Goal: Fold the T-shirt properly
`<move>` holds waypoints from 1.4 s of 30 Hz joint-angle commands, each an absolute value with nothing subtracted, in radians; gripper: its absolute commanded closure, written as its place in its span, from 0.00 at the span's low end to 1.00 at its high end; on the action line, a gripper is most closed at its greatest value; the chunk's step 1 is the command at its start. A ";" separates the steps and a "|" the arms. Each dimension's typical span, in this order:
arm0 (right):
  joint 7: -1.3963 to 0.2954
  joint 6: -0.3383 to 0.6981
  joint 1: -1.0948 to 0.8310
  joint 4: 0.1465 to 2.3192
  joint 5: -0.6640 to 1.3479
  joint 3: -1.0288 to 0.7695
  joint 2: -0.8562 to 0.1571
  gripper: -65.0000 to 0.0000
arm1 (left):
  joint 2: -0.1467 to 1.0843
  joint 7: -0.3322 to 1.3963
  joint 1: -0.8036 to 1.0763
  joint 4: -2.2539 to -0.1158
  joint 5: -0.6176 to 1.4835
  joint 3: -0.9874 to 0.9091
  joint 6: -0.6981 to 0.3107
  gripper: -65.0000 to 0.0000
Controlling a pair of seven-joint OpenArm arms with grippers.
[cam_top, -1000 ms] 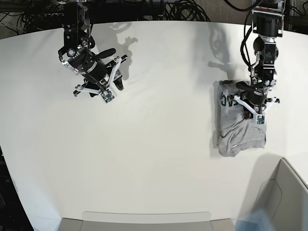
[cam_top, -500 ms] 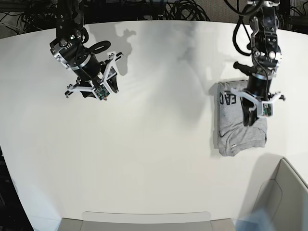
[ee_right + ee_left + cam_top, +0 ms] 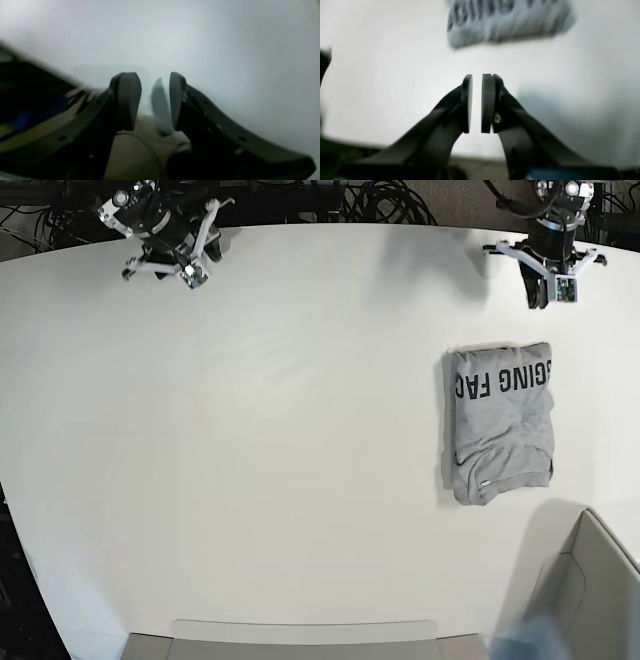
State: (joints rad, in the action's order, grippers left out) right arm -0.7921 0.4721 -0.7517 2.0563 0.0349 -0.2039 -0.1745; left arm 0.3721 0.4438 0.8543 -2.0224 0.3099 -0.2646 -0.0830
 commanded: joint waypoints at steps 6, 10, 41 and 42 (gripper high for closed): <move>-0.682 0.476 -0.970 2.075 0.412 -0.334 -0.297 0.66 | 0.378 0.421 1.049 -2.040 0.306 -0.303 -0.084 0.90; -0.725 0.476 -1.069 2.072 0.553 -0.430 -0.358 0.66 | 0.378 0.496 1.118 -2.035 0.306 -0.303 -0.084 0.90; -0.656 0.475 -0.670 1.167 0.213 0.085 -0.429 0.66 | 0.323 0.634 0.742 -1.115 0.309 -0.102 -0.084 0.90; -0.656 0.475 -0.644 1.130 0.213 0.108 -0.433 0.66 | 0.323 0.630 0.719 -1.072 0.309 -0.096 -0.084 0.90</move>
State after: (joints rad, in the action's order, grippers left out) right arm -0.6495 0.4656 -0.6327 1.1217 0.2150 0.1135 -0.4129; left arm 0.3138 0.6212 0.7044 -1.0637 0.3107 -0.0952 -0.0891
